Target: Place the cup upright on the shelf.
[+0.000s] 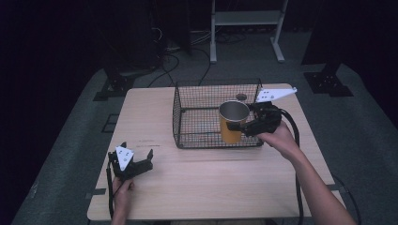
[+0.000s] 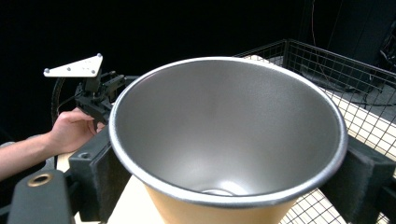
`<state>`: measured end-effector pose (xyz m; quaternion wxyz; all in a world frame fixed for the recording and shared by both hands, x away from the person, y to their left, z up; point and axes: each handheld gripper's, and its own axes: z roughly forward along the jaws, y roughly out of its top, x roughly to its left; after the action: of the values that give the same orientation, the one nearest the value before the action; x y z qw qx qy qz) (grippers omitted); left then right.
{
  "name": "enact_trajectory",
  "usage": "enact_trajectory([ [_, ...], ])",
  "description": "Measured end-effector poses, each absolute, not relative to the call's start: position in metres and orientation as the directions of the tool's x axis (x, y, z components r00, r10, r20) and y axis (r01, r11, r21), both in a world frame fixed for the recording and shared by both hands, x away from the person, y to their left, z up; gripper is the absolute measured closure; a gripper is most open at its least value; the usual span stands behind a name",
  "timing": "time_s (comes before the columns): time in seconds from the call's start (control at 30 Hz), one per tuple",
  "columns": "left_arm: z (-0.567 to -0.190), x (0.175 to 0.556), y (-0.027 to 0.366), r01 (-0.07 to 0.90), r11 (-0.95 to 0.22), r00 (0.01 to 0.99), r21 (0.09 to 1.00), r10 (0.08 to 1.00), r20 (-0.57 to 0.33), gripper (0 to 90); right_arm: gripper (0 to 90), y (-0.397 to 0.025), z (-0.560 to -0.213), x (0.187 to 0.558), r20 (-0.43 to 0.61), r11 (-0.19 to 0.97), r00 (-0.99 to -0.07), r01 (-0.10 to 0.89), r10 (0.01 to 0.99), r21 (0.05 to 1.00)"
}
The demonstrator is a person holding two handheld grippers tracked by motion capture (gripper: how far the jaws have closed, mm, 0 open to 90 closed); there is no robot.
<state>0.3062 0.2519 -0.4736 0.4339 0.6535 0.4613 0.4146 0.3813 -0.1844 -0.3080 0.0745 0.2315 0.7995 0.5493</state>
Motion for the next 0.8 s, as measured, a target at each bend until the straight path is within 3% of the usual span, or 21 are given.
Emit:
enact_trajectory([
  [0.8,-0.473,0.306,0.253,0.242,-0.190,0.232,0.951,0.963,0.134,0.0,12.5,-0.171,-0.301,0.429,0.170,0.289,-0.873,0.327,0.457,0.900],
])
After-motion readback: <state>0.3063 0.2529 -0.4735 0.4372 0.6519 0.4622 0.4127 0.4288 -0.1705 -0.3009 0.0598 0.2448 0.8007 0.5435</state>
